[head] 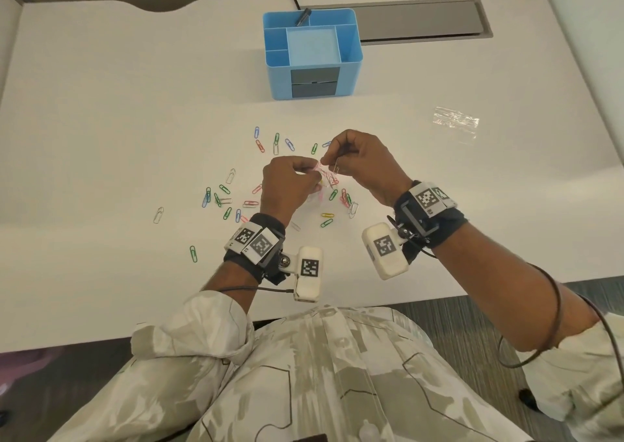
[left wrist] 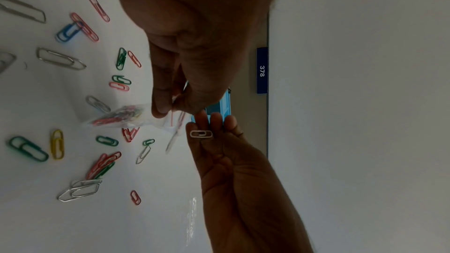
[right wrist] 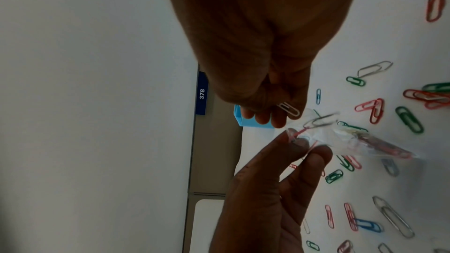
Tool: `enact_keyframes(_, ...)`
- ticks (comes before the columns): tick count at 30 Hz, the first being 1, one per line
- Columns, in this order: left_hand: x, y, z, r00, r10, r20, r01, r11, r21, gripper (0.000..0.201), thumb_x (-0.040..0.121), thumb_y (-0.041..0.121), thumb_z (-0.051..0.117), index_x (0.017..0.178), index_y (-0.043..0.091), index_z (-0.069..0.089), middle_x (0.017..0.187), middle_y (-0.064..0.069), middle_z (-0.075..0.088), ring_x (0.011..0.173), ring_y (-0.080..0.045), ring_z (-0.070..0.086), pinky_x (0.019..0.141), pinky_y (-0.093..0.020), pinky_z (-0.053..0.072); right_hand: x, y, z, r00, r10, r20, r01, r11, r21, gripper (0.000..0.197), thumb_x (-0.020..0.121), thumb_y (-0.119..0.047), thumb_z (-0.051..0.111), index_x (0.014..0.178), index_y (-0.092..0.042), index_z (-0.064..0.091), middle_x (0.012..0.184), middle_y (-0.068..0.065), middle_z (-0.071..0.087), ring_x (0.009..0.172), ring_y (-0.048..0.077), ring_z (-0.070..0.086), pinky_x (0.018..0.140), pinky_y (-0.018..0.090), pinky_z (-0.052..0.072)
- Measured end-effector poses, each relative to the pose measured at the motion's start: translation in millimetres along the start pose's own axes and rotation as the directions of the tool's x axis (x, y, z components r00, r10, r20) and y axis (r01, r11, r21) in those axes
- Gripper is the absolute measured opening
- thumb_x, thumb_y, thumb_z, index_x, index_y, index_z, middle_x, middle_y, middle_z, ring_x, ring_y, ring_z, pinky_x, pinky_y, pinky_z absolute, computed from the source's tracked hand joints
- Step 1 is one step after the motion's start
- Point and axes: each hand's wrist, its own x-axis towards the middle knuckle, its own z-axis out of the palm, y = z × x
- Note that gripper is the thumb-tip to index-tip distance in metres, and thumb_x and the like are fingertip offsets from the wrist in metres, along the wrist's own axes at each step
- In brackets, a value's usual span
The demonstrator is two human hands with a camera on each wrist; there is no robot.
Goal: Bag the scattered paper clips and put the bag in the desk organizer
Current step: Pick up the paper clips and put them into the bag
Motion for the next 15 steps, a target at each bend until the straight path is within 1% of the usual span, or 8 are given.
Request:
enact_keyframes(2, 0.7, -0.3, 0.7, 1.000, 0.002, 0.000, -0.002, 1.000, 0.004, 0.026, 0.087, 0.003, 0.077, 0.112, 0.006, 0.080, 0.104, -0.008, 0.080, 0.079, -0.023, 0.082, 0.088, -0.042, 0.067, -0.1, -0.7, -1.1, 1.000, -0.023, -0.003, 0.023, 1.000, -0.006, 0.022, 0.078, 0.012, 0.059, 0.093, -0.002, 0.067, 0.093, 0.013, 0.076, 0.087, 0.024, 0.072, 0.085, 0.039, 0.059)
enact_keyframes(4, 1.1, -0.4, 1.2, 1.000, 0.001, 0.001, -0.001, 1.000, 0.009, 0.026, 0.086, 0.003, 0.077, 0.112, 0.008, 0.080, 0.104, -0.007, 0.080, 0.079, -0.023, 0.082, 0.089, -0.042, 0.066, -0.7, -1.3, -2.8, 0.999, -0.047, -0.018, 0.046, 0.999, -0.026, 0.020, 0.077, 0.009, 0.064, 0.091, -0.004, 0.068, 0.091, 0.011, 0.077, 0.090, 0.027, 0.073, 0.084, 0.035, 0.060)
enact_keyframes(6, 1.3, -0.5, 1.8, 1.000, -0.003, 0.006, 0.003, 1.000, 0.009, 0.026, 0.086, 0.003, 0.077, 0.112, 0.009, 0.080, 0.105, -0.007, 0.080, 0.079, -0.022, 0.082, 0.089, -0.041, 0.066, -0.2, -0.5, -5.2, 0.997, -0.062, -0.052, 0.060, 0.997, -0.041, 0.016, 0.079, 0.006, 0.068, 0.091, -0.005, 0.069, 0.091, 0.009, 0.077, 0.087, 0.025, 0.074, 0.081, 0.030, 0.060)
enact_keyframes(11, -0.4, -1.4, 3.6, 1.000, -0.005, 0.014, 0.005, 1.000, 0.001, 0.027, 0.086, 0.001, 0.078, 0.112, 0.006, 0.080, 0.106, -0.007, 0.079, 0.083, -0.023, 0.081, 0.086, -0.040, 0.067, 2.3, 6.7, -9.8, 0.991, -0.057, -0.118, 0.052, 0.998, -0.046, 0.014, 0.080, -0.006, 0.077, 0.092, -0.007, 0.070, 0.091, 0.005, 0.076, 0.076, 0.014, 0.073, 0.074, 0.025, 0.058)
enact_keyframes(13, -1.5, -1.2, 4.0, 1.000, -0.003, 0.014, 0.003, 1.000, 0.001, 0.027, 0.086, 0.000, 0.078, 0.113, 0.006, 0.080, 0.106, -0.008, 0.079, 0.086, -0.023, 0.081, 0.085, -0.039, 0.067, 2.5, 12.7, -13.6, 0.992, -0.035, -0.123, 0.031, 0.999, -0.033, 0.014, 0.082, -0.009, 0.077, 0.094, -0.007, 0.070, 0.092, 0.003, 0.076, 0.078, 0.016, 0.074, 0.074, 0.025, 0.059)
enact_keyframes(15, -1.4, -0.8, 3.7, 1.000, -0.002, 0.015, 0.002, 1.000, -0.004, 0.026, 0.087, 0.000, 0.078, 0.112, 0.006, 0.080, 0.106, -0.008, 0.079, 0.087, -0.023, 0.081, 0.084, -0.037, 0.067, 0.6, 20.6, -17.2, 0.994, -0.003, -0.112, -0.002, 0.999, -0.043, 0.014, 0.084, -0.013, 0.076, 0.097, -0.011, 0.071, 0.095, 0.002, 0.076, 0.083, 0.019, 0.074, 0.077, 0.028, 0.060)
